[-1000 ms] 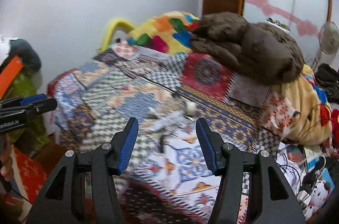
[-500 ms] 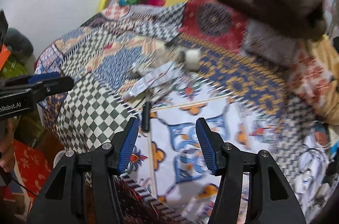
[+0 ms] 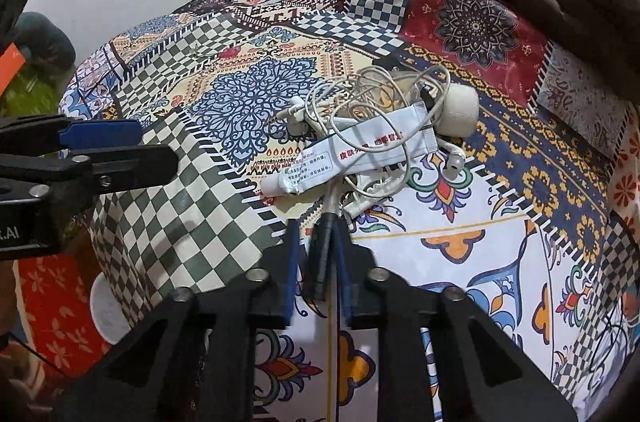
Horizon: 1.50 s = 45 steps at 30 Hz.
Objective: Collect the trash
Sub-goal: 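Grasp the white paper packet with the left tool while the right tool grasps a black cable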
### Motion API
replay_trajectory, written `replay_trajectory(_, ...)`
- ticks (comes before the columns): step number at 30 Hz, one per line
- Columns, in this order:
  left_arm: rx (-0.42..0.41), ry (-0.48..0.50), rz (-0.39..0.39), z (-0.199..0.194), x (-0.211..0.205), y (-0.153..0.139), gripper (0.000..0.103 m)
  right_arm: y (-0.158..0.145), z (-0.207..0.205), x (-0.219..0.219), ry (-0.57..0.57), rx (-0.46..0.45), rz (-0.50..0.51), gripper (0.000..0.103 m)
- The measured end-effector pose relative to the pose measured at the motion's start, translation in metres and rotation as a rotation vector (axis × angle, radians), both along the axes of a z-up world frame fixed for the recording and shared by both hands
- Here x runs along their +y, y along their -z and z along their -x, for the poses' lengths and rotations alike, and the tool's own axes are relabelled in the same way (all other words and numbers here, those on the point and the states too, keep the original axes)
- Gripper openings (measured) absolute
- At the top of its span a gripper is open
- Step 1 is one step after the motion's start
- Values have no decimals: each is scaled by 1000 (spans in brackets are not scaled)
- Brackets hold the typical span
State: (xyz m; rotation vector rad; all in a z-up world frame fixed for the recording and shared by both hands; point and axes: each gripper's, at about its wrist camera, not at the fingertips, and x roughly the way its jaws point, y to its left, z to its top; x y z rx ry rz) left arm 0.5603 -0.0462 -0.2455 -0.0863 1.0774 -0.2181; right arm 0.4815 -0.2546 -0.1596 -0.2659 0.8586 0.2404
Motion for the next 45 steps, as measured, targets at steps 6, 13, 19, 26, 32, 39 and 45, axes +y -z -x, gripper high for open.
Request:
replay_trajectory(6,14,95,30,-17,-25,11,55,-1,13,-18,-5,19,-33,6)
replay_trajectory(13,38,229,65,-21,-64,26,47,-8,32,-58,49,53,-65,6)
replay_trajectory(19,31,321,101,-4,-92,25,44,-12,37,-78,76,66,-98,6)
replay_trajectory(26,46,308,-37,-11,-113,40,27,-9,40,-78,51,89,-121,7)
replay_trajectory(32,94,275,48,-12,-101,36,23,-5,38,-72,41,102,-82,13)
replay_trajectory(39,105,216,34,15,-69,26,23,1,30,-55,14,75,-33,13)
replay_trajectory(45,135,127,-23,29,-39,35,23,6,28,-37,5,43,13,15)
